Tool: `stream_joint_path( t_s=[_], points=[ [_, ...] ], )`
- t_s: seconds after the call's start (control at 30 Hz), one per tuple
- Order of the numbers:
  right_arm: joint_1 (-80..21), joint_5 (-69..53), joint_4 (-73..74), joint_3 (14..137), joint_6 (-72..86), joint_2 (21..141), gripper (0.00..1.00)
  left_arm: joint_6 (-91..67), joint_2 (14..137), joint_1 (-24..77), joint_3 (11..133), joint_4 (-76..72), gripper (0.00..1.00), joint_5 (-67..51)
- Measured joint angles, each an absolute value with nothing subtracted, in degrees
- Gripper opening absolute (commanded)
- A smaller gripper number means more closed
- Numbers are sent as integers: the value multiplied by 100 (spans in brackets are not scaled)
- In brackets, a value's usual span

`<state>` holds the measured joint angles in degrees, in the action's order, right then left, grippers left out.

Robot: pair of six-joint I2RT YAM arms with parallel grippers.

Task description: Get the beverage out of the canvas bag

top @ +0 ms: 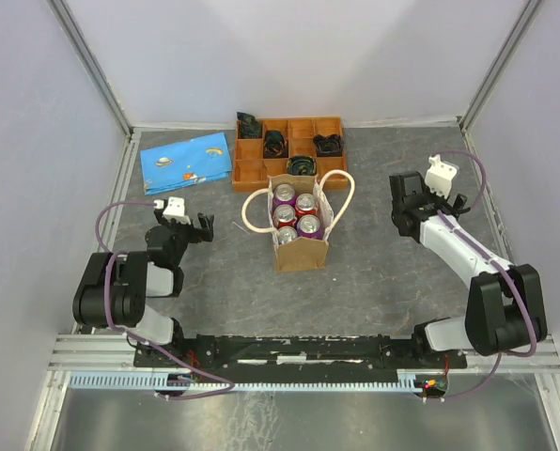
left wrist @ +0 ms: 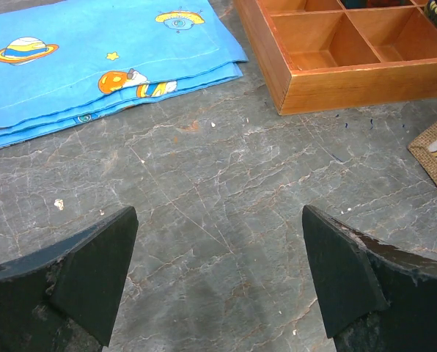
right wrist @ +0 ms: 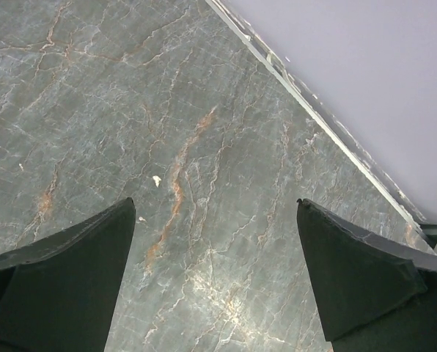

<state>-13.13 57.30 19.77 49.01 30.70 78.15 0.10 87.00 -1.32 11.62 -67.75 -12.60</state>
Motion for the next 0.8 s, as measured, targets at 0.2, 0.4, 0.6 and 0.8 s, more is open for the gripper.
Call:
stream_joint_path(
  t_s=[0.2,0.4,0.6,0.8],
  points=[
    [-1315,5795,2169,5092,3192,7981,99,10,8700,-132,1162,-6775,99,-1260],
    [-1345,5804,2198,5122,3212,7968,99,10,8700,-132,1162,-6775,99,-1260],
    [-1472,5146,1791,4882,2613,6997,99,10,8700,-132,1162,-6775,99,-1260],
    [-1627,3691,1192,4687,1737,4866,88,10,8700,-132,1162,-6779,99,-1260]
  ],
)
